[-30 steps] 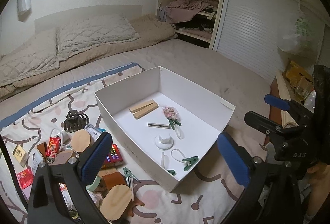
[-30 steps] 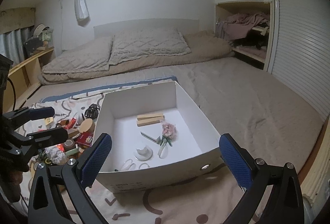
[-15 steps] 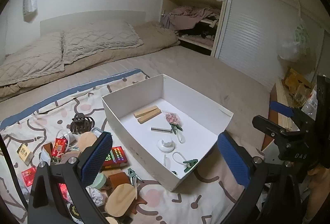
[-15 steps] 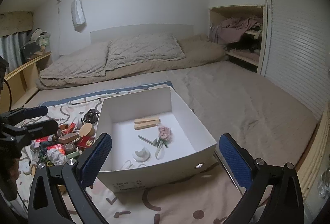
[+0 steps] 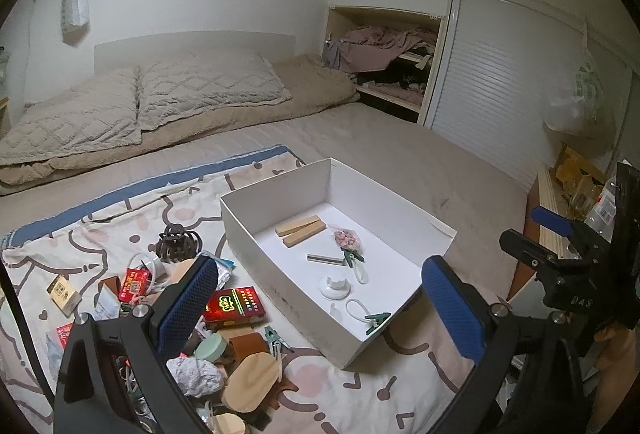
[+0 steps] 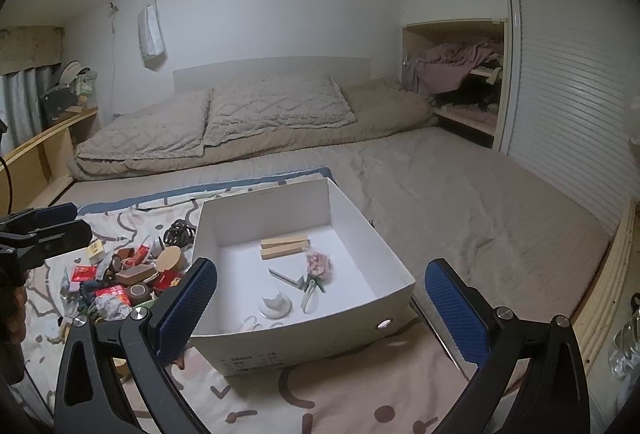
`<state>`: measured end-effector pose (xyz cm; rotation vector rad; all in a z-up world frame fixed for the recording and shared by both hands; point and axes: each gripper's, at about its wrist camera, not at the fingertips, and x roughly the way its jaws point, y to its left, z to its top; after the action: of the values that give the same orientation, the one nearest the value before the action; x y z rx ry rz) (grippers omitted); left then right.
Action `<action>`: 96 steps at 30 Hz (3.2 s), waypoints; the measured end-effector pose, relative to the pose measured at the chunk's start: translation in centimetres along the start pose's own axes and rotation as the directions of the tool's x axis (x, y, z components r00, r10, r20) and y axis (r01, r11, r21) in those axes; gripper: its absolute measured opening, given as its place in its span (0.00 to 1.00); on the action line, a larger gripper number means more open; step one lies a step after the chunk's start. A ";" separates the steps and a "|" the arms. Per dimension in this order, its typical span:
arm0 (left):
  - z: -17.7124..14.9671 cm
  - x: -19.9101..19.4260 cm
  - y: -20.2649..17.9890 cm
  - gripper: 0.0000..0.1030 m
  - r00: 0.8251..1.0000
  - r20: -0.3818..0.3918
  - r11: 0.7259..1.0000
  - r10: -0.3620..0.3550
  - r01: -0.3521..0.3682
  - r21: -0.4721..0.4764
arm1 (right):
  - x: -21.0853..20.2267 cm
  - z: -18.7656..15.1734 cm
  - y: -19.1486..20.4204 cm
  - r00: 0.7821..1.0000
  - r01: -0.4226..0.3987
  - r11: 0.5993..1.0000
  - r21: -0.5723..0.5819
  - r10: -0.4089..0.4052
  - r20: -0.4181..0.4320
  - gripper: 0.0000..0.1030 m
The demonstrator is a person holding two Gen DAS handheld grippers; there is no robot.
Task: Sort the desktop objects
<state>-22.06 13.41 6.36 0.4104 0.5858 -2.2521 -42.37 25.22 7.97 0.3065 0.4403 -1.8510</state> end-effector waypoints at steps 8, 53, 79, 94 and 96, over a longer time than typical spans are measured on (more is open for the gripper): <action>-0.2 -1.4 0.7 1.00 1.000 0.025 1.000 0.002 -0.001 -0.007 | -0.9 -0.1 0.4 0.996 -0.070 0.997 -0.013 0.071 0.052 1.00; -1.8 -21.0 2.2 1.00 0.872 0.097 0.876 0.480 -0.469 -0.117 | -7.4 1.6 12.0 0.872 -0.434 0.855 -0.285 0.478 0.107 1.00; -6.1 -19.7 8.0 1.00 0.822 0.184 0.838 0.539 -0.502 -0.214 | -3.0 -1.1 16.5 0.821 -0.541 0.803 -0.251 0.569 0.048 1.00; -11.0 -13.4 12.4 1.00 0.820 0.137 0.821 0.556 -0.515 -0.247 | 1.8 -4.7 17.6 0.823 -0.550 0.803 -0.230 0.568 0.016 1.00; -11.9 -12.8 12.7 1.00 0.823 0.127 0.818 0.553 -0.508 -0.271 | 2.2 -5.5 17.7 0.821 -0.555 0.801 -0.224 0.571 0.008 1.00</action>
<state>-2.90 19.57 -1.37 0.1936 0.5324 -1.6373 -26.32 20.86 -0.46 0.1918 0.4325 -1.2104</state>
